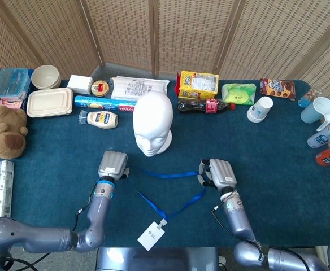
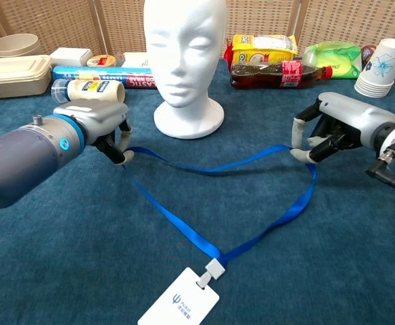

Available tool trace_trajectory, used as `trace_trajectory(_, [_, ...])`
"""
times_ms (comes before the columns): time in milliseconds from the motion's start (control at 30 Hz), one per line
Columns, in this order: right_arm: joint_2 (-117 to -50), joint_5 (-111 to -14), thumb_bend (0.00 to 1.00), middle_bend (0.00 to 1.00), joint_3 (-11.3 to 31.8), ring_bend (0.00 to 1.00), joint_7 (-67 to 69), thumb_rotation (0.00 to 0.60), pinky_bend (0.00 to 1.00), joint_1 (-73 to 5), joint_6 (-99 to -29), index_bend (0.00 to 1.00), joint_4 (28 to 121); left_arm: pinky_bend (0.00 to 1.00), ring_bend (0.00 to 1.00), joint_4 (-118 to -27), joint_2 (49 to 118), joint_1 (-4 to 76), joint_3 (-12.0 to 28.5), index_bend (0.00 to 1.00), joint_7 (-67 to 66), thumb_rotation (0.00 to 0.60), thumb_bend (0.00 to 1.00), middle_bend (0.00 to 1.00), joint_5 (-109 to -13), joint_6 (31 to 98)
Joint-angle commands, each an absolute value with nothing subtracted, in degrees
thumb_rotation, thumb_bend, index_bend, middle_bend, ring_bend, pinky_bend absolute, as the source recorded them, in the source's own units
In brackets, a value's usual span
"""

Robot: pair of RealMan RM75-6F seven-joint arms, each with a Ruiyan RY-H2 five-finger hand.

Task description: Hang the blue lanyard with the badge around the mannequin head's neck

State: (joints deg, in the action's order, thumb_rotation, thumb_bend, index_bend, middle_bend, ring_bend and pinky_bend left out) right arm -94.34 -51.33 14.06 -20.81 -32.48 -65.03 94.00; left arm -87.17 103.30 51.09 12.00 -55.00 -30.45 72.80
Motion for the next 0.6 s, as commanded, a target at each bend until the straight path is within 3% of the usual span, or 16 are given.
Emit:
trace_trajectory(33, [-93.49, -52.52, 0.57, 1.0, 14.12, 1.0, -19.72, 0.6, 1.0, -32.23, -65.15, 0.69, 95.81, 1.0, 1.0, -89.22, 101.83, 49.98, 11.51, 0.68, -53.32, 0.519, 0.43, 1.0, -32.97, 73.5])
trace_trajectory(600, [-86.1, -59.87, 0.57, 1.0, 15.42, 1.0, -14.87, 0.6, 1.0, -31.95, -65.45, 0.7, 110.11, 1.0, 1.0, -100.84, 93.9, 46.24, 12.38, 0.68, -46.87, 0.521, 0.43, 1.0, -44.73, 78.07])
